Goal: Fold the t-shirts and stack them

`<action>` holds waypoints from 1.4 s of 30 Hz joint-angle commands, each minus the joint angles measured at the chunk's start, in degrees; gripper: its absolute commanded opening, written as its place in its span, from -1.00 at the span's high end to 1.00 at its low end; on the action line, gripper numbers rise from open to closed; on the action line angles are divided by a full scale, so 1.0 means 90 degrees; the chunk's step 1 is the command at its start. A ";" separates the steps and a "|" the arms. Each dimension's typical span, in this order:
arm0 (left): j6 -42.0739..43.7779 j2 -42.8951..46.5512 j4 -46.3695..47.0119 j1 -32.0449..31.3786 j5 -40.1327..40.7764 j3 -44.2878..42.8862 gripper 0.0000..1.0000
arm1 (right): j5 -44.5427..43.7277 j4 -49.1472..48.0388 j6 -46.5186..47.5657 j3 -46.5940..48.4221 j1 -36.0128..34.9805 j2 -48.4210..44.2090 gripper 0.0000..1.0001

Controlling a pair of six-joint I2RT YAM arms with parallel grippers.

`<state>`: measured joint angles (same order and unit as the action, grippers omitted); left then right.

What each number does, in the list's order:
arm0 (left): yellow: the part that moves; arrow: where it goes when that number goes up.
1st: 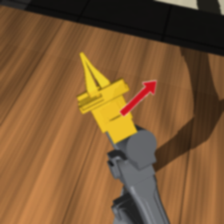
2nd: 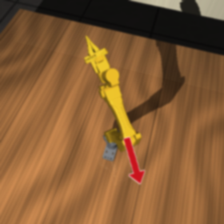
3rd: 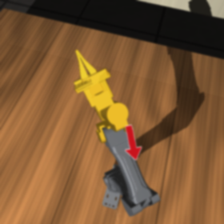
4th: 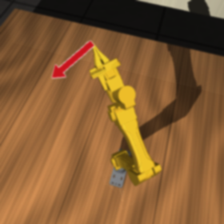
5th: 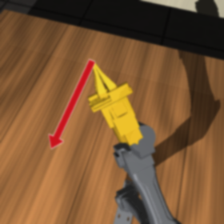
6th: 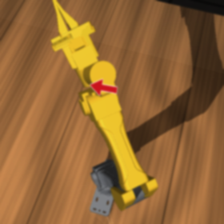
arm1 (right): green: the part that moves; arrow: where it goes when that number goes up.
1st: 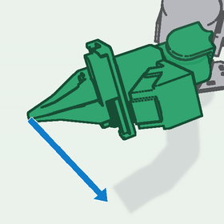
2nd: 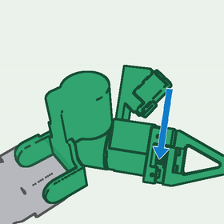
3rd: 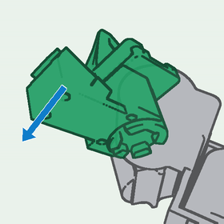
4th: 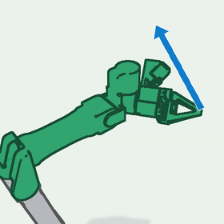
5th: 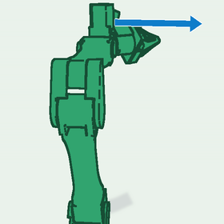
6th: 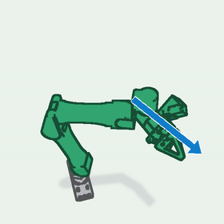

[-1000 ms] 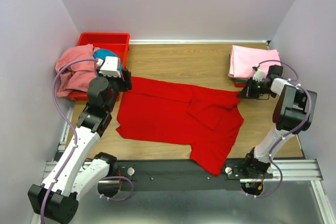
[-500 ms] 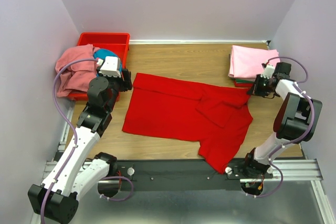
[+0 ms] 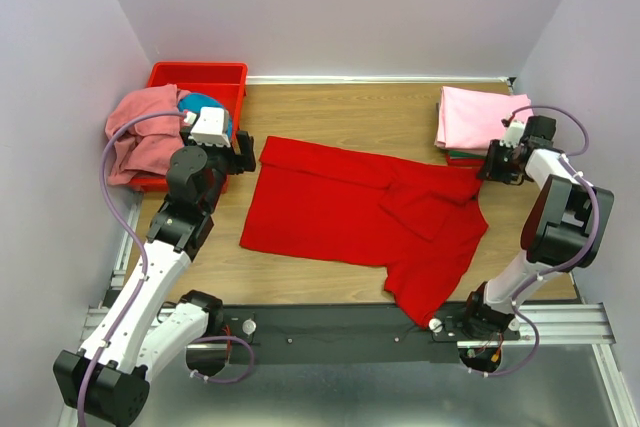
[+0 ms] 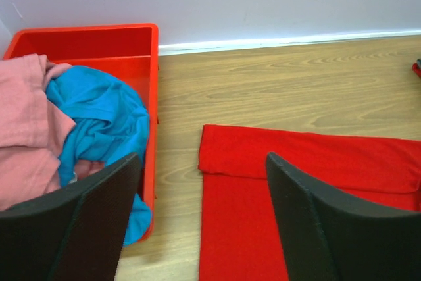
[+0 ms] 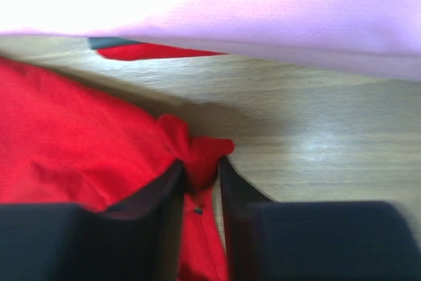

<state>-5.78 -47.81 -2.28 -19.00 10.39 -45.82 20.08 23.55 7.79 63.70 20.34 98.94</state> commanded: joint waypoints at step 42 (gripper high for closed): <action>-0.4435 0.0909 -0.2050 0.0364 -0.2923 0.1879 -0.91 | 0.4303 0.0850 0.1898 -0.1961 0.0025 -0.3854 -1.00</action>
<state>-43.09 -38.74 -18.15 -15.86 -16.95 -29.08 57.67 30.13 24.14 45.56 20.36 64.07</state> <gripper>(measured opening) 0.958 0.996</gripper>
